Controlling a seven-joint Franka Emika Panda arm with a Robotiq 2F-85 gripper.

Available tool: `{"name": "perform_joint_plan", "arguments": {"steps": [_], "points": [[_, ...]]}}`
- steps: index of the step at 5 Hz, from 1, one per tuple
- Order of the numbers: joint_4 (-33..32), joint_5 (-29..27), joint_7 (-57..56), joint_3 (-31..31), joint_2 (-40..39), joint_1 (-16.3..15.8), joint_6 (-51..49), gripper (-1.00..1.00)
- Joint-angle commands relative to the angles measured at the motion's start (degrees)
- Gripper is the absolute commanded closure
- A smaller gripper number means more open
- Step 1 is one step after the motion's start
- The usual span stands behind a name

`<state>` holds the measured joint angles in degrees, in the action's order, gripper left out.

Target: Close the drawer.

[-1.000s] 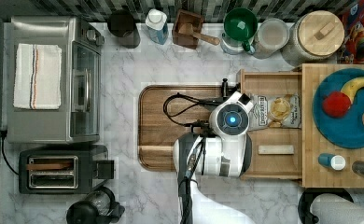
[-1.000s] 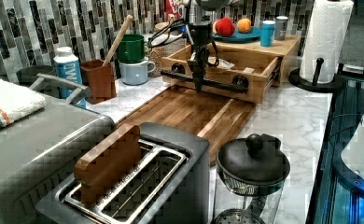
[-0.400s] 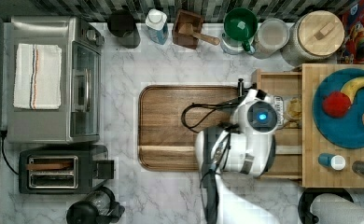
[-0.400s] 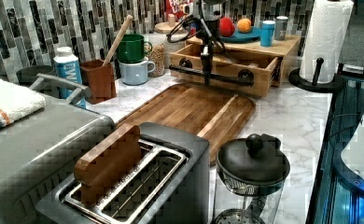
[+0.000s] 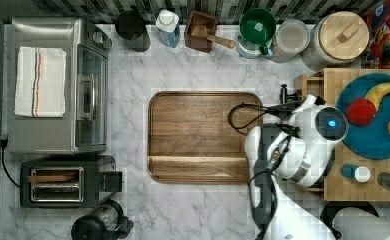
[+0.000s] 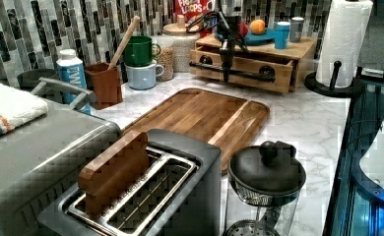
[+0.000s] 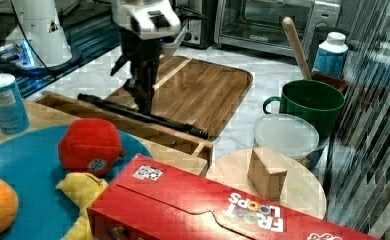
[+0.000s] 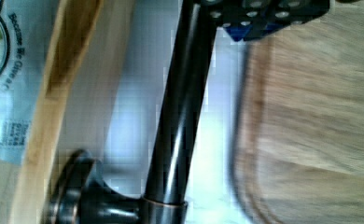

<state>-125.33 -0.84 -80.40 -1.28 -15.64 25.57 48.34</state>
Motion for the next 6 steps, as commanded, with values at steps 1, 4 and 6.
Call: {"name": "perform_joint_plan", "arguments": {"steps": [1,4,6], "points": [[15.03,2.48,-12.13,5.22,-6.49,7.58,0.12,1.00],[12.78,1.11,-6.89,4.58,-4.08,8.30,-0.45,1.00],[12.77,1.15,-6.88,4.50,-4.07,8.39,-0.44,1.00]]}}
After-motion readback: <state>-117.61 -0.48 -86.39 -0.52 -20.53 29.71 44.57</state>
